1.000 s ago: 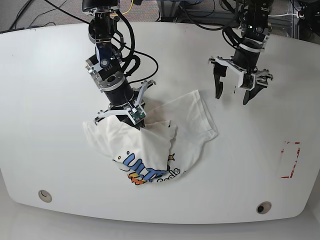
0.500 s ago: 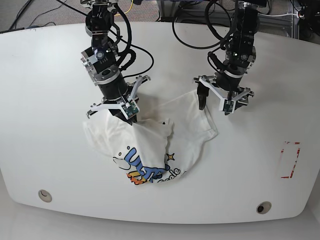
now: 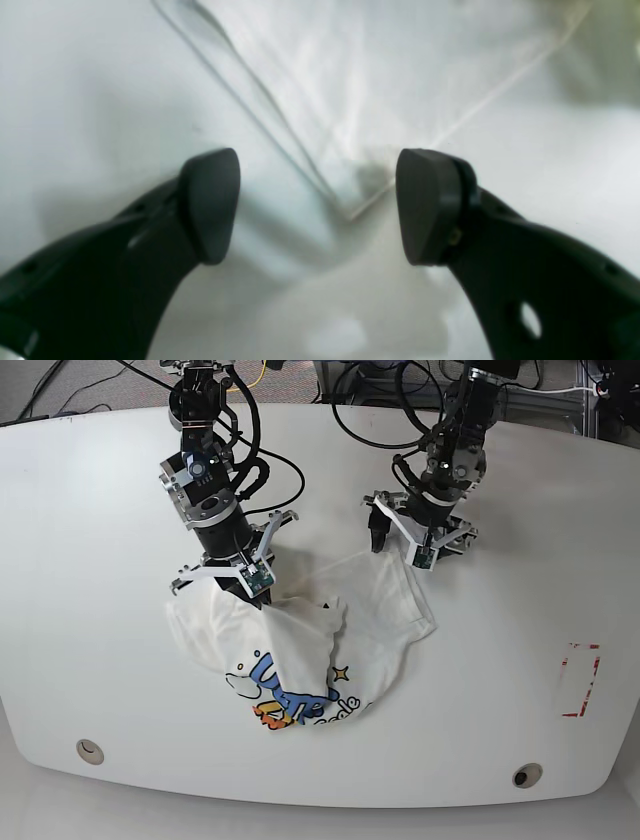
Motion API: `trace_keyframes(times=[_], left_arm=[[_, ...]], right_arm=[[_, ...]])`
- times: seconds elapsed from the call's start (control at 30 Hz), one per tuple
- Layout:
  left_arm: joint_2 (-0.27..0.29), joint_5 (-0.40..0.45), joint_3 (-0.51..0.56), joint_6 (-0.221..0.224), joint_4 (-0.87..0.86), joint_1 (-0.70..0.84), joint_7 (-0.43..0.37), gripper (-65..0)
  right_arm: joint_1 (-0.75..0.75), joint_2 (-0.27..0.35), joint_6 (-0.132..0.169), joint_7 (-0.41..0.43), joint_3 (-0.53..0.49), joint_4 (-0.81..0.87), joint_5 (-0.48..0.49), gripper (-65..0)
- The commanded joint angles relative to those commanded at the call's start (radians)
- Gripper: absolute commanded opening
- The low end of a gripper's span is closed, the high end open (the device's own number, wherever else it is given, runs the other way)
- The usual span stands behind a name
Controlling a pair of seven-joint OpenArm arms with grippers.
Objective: Layout the t-shirt on the table in an organized manner, then fold the t-shirt properly
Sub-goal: 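Lower the left gripper and pinch the shirt beside the right gripper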
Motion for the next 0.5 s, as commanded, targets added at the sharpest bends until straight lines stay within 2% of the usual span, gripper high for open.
trace_keyframes(times=[0.4,0.5], left_arm=[[0.051,0.0,0.005,-0.002,-0.123,-0.08,0.002,-19.3],[0.058,0.0,0.009,-0.041,-0.129,-0.084,0.002,-26.5]], right_arm=[[0.002,-0.002,0.0,0.002,0.0,0.0,0.002,-63.7],[0.003,-0.003,0.0,0.002,0.0,0.0,0.002,-63.7]])
